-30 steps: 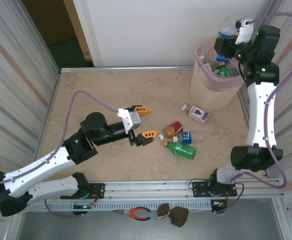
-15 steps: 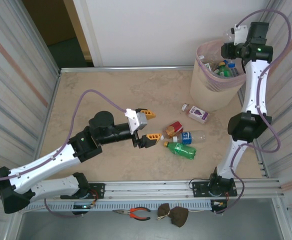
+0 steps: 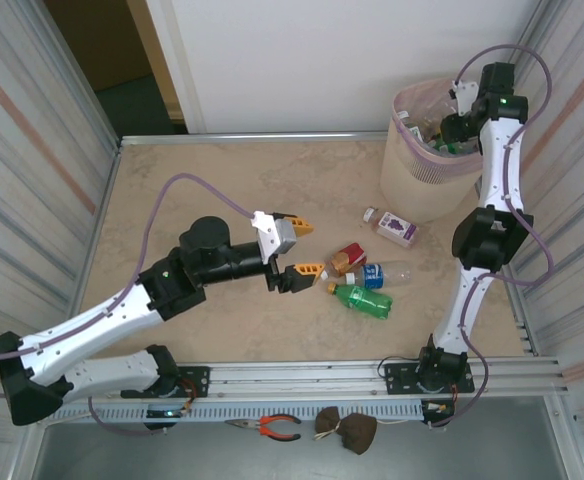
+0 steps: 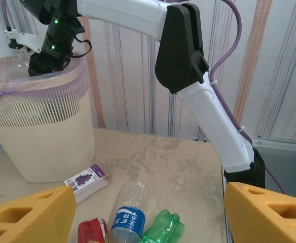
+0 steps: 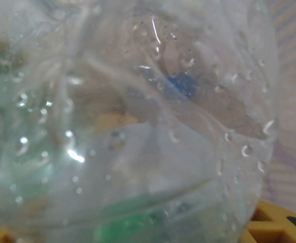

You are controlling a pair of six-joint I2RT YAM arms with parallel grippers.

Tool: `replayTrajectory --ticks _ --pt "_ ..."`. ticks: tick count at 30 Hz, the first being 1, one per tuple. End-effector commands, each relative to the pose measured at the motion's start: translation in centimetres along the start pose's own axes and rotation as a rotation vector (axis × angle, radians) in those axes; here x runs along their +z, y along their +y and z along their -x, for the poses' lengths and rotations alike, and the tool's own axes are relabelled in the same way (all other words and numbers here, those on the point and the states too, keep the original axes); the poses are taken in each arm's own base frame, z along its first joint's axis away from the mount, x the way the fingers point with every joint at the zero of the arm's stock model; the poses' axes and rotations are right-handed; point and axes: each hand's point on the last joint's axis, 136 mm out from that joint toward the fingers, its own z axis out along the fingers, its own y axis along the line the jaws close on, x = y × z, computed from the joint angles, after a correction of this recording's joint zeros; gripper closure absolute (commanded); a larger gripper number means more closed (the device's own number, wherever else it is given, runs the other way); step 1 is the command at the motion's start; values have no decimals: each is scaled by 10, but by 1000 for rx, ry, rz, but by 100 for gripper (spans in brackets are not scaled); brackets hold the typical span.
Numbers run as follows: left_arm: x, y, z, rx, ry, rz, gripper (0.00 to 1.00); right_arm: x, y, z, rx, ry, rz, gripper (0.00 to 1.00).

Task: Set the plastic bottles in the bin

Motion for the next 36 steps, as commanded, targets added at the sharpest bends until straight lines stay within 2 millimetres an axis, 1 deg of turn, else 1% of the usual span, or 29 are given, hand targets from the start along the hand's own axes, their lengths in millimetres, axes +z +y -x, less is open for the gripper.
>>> replayTrajectory --ticks 1,6,8,10,13,16,20,27,36 --pt "-1 0 15 -27 -44 -8 23 36 10 -36 -2 131 56 48" --pt "3 1 18 -42 -48 -12 23 58 14 -58 -1 207 67 46" --pt "3 2 18 -45 -41 -12 23 65 17 -66 4 231 86 44" --pt "4 2 18 -48 -41 -13 23 68 18 -71 7 249 95 41" --pt "5 3 20 -50 -48 -10 23 73 14 -77 14 276 69 37" --pt "7 4 20 -54 -50 -7 23 71 11 -79 22 286 47 35" --pt "11 5 19 -63 -42 -10 23 50 11 -64 51 234 54 28" --pt "15 7 20 -63 -40 -5 24 1 9 -33 67 129 40 16" --pt "15 12 18 -63 -27 12 24 -54 8 -9 51 36 -12 14"
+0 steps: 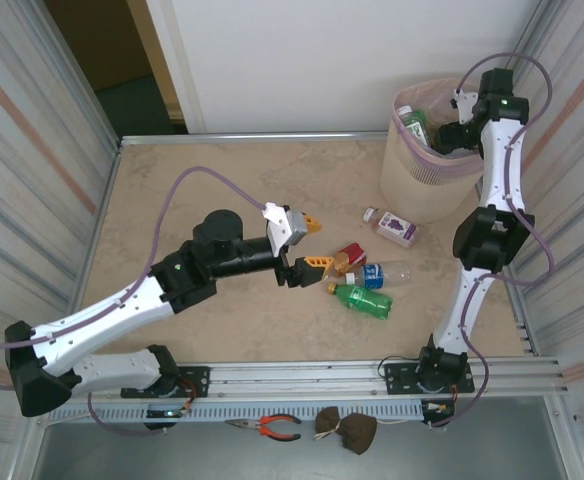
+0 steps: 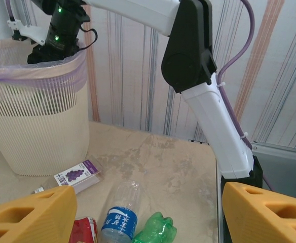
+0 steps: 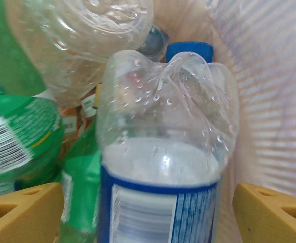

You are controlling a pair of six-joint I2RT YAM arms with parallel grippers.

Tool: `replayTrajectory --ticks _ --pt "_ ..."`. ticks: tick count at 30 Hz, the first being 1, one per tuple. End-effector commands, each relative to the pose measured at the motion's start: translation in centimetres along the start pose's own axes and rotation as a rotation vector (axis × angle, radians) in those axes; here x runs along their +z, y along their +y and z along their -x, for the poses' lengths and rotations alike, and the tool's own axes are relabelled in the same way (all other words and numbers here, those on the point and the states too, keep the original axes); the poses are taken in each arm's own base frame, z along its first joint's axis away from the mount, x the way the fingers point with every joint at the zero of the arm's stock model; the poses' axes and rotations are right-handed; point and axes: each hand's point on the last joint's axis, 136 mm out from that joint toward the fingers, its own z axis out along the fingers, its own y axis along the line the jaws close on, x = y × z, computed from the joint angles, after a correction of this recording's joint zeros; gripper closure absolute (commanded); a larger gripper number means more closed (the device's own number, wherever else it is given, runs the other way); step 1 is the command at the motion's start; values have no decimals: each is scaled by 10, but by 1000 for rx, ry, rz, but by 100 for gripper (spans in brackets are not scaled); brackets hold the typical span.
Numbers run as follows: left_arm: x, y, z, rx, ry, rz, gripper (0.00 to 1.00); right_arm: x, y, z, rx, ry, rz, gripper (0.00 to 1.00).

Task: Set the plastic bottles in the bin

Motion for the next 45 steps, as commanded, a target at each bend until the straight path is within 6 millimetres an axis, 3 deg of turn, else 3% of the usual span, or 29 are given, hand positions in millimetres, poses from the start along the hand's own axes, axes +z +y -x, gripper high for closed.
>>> replayTrajectory --ticks 1,9,16,22,33,45 --pt "-3 3 20 10 -47 6 24 -53 3 13 -2 -74 -29 14" --pt "-2 16 11 -36 -7 58 28 -96 14 26 40 -165 -18 16" --pt "9 34 -13 -47 108 129 29 -122 26 20 134 -221 26 19" --pt "23 60 -50 -97 289 198 29 -151 36 1 234 -283 65 22" --pt "56 89 -125 -37 583 186 29 -199 83 -46 377 -409 263 23" --pt "93 106 -181 -63 749 116 32 -214 111 -96 377 -370 343 23"
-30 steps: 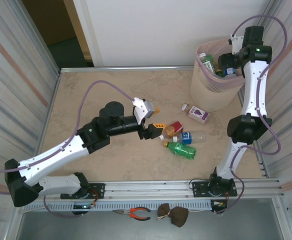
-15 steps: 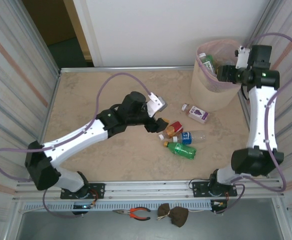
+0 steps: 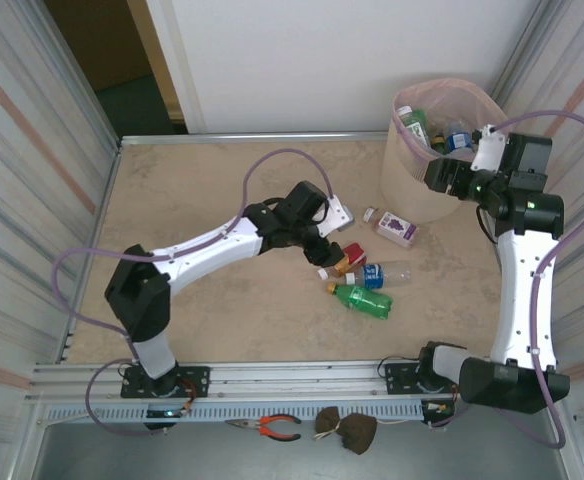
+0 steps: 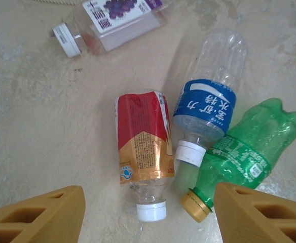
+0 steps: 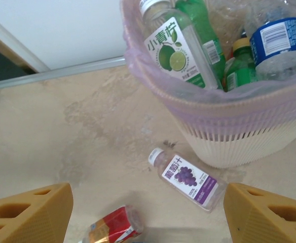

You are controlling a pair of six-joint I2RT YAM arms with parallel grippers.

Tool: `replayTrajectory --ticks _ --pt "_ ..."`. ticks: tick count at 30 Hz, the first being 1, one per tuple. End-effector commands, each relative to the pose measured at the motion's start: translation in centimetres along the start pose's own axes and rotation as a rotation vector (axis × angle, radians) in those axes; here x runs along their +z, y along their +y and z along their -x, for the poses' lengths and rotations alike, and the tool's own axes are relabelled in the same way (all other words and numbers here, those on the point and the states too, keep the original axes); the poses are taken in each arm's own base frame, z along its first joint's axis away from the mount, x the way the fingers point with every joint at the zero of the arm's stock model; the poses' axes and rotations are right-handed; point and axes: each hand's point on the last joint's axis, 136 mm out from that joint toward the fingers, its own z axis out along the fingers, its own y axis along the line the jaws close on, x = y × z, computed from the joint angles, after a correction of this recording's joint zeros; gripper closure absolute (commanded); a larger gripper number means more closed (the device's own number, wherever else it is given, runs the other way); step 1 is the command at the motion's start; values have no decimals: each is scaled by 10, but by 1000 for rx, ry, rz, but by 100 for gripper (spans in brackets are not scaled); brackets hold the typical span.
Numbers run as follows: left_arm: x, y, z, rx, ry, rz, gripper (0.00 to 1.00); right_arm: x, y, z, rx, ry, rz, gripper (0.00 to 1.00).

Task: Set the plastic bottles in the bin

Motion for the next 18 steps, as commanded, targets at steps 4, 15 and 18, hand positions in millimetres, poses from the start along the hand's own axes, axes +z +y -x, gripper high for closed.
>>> replayTrajectory --ticks 4,15,18 --pt "22 4 2 14 56 -46 32 -17 10 -20 17 7 39 23" --pt "63 11 -10 -3 186 -84 29 -25 12 -24 -23 4 17 22" --pt "73 7 -19 -13 222 -118 28 -25 14 -23 -29 3 20 22"
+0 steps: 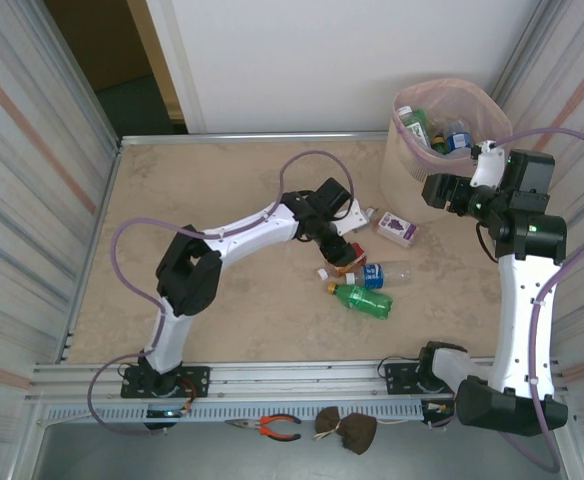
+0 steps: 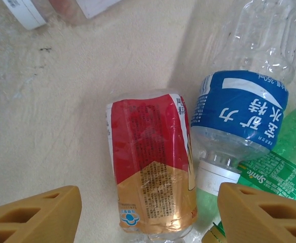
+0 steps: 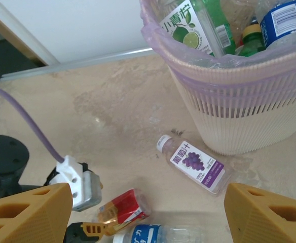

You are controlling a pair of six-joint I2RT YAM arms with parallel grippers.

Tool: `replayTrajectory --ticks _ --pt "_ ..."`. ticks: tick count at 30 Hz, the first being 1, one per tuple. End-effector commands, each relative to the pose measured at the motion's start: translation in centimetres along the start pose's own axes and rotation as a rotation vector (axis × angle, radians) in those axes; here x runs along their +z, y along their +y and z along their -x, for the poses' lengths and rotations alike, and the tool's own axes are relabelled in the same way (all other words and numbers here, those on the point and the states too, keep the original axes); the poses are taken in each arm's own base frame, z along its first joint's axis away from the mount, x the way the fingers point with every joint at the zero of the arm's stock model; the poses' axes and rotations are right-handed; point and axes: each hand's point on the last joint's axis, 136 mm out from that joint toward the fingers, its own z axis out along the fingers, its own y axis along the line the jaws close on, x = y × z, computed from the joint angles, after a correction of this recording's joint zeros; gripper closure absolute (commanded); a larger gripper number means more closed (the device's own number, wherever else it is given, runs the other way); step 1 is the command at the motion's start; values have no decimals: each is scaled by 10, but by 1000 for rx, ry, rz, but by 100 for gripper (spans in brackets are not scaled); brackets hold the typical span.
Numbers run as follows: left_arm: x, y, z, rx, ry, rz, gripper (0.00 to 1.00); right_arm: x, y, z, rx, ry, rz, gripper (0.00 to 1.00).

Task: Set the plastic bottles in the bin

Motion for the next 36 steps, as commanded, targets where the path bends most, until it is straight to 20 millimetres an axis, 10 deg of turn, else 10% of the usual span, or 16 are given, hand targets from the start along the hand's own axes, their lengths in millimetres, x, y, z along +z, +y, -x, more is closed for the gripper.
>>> replayTrajectory --ticks 1,28,36 --pt "7 -3 -9 -7 50 -57 28 -3 2 -2 -17 6 -3 22" --pt "42 31 -40 -177 161 17 38 -2 6 -5 -44 9 3 23" --pt "43 28 -41 -156 158 -13 24 0 6 -7 -42 18 8 23"
